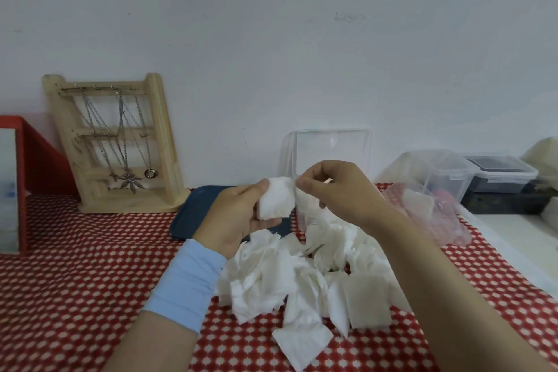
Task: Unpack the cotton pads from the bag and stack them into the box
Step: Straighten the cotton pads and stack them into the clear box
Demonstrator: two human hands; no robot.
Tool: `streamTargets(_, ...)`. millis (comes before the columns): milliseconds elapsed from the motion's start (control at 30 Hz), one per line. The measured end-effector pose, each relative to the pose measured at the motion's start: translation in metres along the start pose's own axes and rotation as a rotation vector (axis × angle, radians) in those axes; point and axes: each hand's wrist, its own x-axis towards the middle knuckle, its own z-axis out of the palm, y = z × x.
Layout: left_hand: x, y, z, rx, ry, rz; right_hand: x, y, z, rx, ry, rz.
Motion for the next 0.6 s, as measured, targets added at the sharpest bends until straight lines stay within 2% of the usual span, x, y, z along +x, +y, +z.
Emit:
streamTargets(67, 0.003, 0.001, -0.006, -0.05, 0.064, 0.012, -0.001, 0.002, -0.005, -0.282, -0.108, -0.125)
streamTargets(133, 0.003, 0.003, -0.009, -0.069, 0.096, 0.013, -0.005, 0.002, -0.006, -0.491, -0.316, -0.14)
streamTargets(233, 0.003, 0.004, -0.009, -0.065, 0.124, 0.013, -0.008, 0.003, 0.004, -0.612, -0.556, -0.115)
streamTargets(300, 0.003, 0.005, -0.01, -0.065, 0.144, 0.014, -0.01, 0.001, 0.015, -0.637, -0.652, -0.1)
streamTargets(533, 0.002, 0.008, -0.017, -0.055, 0.126, 0.034, -0.017, -0.001, 0.041, -0.681, -0.624, -0.106)
streamTargets(600, 0.002, 0.008, -0.018, -0.026, 0.106, 0.04, -0.016, 0.0, 0.039, -0.612, -0.604, -0.114)
